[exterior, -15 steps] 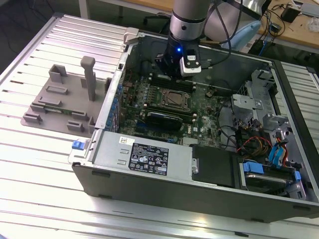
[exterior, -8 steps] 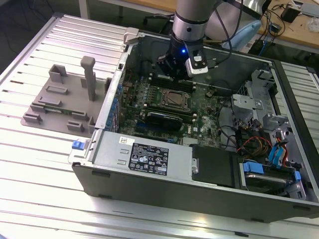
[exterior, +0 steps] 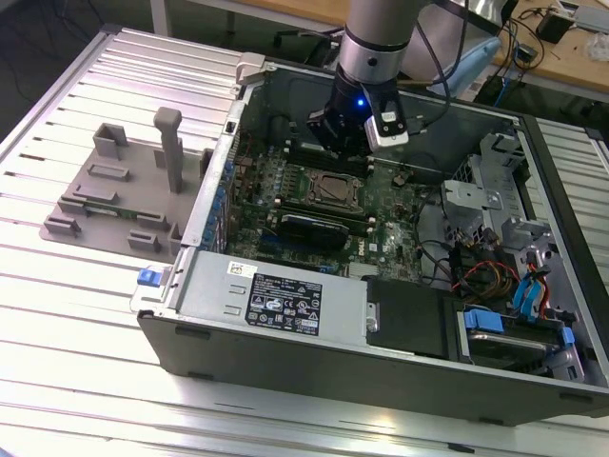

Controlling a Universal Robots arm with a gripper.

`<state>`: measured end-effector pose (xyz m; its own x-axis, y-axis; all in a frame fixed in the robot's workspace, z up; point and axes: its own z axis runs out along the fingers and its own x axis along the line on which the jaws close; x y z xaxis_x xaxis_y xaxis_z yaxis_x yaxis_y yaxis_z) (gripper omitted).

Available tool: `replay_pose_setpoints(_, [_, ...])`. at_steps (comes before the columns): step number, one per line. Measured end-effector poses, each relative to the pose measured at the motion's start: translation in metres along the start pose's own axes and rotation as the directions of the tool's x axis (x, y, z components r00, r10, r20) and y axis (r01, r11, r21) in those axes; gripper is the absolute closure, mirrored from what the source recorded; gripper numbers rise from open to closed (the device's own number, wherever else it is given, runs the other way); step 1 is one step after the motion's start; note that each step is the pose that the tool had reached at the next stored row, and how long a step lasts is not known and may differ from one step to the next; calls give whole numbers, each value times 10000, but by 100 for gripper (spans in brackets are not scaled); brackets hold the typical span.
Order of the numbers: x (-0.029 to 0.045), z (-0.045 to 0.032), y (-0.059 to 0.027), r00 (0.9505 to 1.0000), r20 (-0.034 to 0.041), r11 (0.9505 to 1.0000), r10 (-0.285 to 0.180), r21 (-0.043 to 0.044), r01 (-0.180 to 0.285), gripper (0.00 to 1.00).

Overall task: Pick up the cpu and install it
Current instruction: 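Install the first cpu locking lever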

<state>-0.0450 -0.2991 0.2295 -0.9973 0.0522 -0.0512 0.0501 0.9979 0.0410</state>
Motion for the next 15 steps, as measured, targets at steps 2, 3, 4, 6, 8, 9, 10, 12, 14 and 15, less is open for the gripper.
replay_pose_setpoints(2, [-2, 0, -32, 10000, 1, 10000, 0, -1, 0, 89])
replay_pose_setpoints(3, [-2, -1, -50, 10000, 1, 10000, 2, 0, -2, 89])
replay_pose_setpoints(4, [-3, -2, -69, 10000, 1, 10000, 1, 0, -1, 89])
replay_pose_setpoints(6, [-5, -3, -106, 10000, 0, 10000, 2, 0, -2, 89])
replay_pose_setpoints(8, [-9, -4, -166, 10000, -1, 10000, 0, 0, 0, 89])
replay_pose_setpoints(9, [-10, -5, -185, 10000, -3, 10000, 0, 0, 0, 89])
replay_pose_setpoints(10, [-11, -6, -213, 10000, -8, 10000, 2, 1, -2, 89])
replay_pose_setpoints(12, [-13, -7, -261, 10000, -56, 10000, 3, 8, -3, 89])
replay_pose_setpoints(14, [-15, -7, -275, 9999, -136, 10000, 4, 44, -3, 89])
replay_pose_setpoints(15, [-15, -7, -279, 9998, -192, 10000, 6, 78, -4, 89])
